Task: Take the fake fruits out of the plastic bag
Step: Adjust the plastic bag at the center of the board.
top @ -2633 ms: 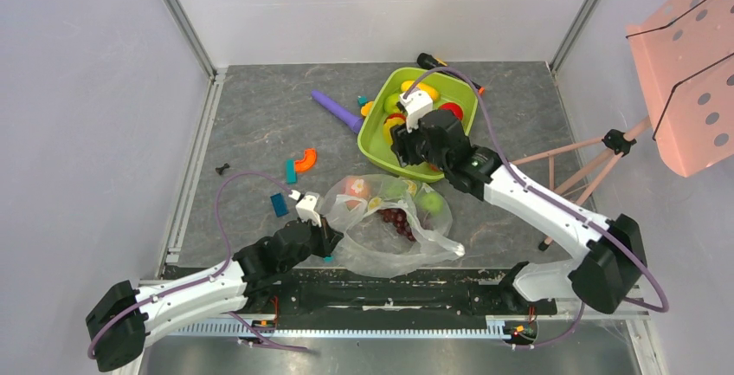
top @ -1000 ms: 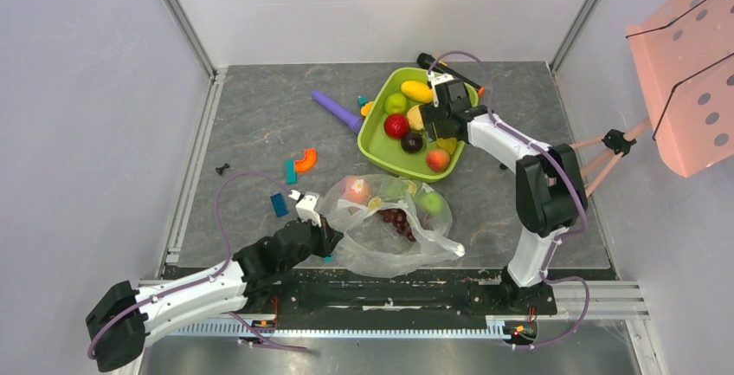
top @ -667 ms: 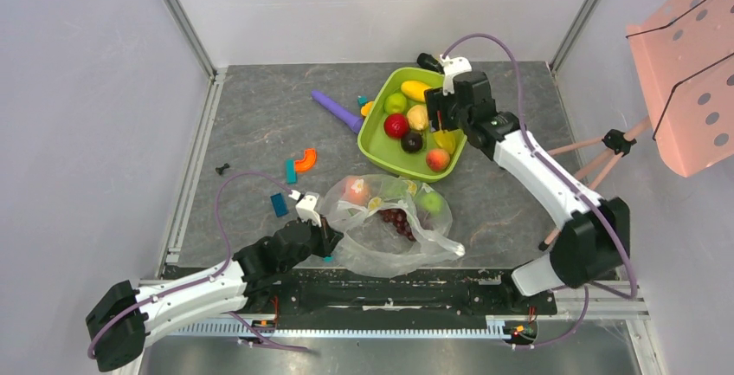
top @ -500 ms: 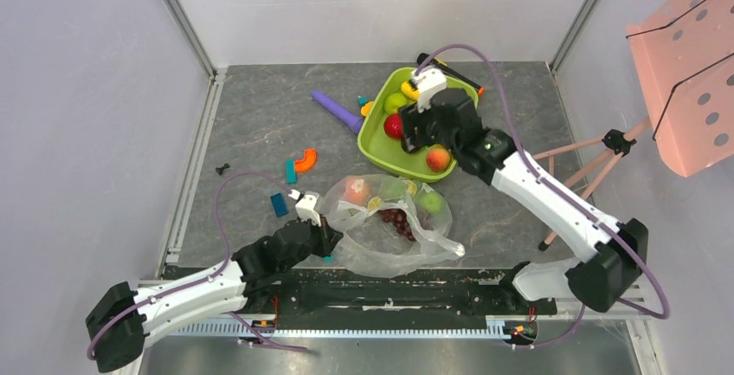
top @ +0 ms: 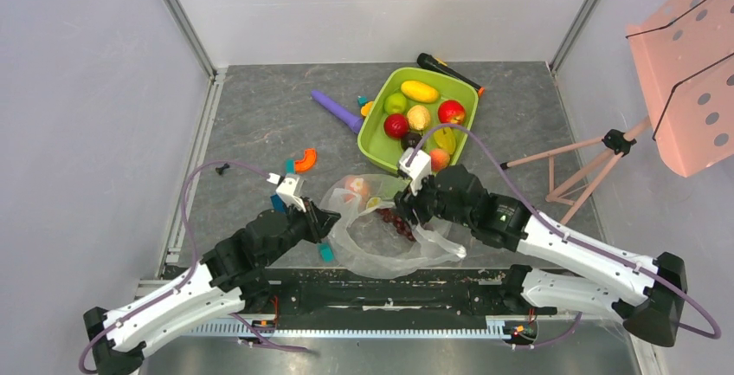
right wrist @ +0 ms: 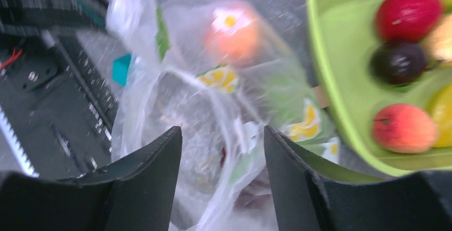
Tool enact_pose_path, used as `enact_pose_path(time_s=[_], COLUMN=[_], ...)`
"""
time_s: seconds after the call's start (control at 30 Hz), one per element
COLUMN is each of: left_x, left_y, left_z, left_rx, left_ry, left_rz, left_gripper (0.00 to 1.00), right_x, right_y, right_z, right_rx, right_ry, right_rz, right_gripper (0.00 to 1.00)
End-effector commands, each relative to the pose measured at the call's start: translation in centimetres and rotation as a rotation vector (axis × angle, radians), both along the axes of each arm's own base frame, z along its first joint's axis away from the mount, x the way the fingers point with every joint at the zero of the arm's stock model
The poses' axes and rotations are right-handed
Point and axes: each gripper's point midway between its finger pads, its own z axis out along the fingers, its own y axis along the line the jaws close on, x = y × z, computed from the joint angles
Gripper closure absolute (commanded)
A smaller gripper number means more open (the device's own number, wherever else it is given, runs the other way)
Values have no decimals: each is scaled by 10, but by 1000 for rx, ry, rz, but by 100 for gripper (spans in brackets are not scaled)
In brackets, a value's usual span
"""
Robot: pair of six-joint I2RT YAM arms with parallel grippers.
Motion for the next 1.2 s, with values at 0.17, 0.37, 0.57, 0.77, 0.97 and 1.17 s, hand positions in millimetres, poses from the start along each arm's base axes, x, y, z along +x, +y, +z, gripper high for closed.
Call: enact_pose_path(time_s=[0.17, 0.37, 0.57, 0.77, 0.97, 1.17], left_x=[-3, 1, -4, -15, -24, -19], left_y=[13, -11, -30, -54, -67, -62], left_z=[76, 83, 105, 110, 106, 99], left_rx=[37, 87, 75, 53, -1, 30], left_ry=[-103, -99, -129, -137, -134, -132], left_rz=[-23, -88, -132, -244, -292, -260], left_gripper=[82, 85, 86, 86, 87, 89], right_x=[-55, -53, -41, -37, -99, -82], right_y=[28, 36, 35, 38, 63, 53], right_z=[-23, -35, -44, 7, 12, -51], right_rx=[102, 83, 110, 205, 286, 61], right_ry=[22, 43, 66, 2, 80, 134], right_rz=[263, 243, 139, 135, 483, 306], right_gripper=[49, 62, 72, 70, 72, 84])
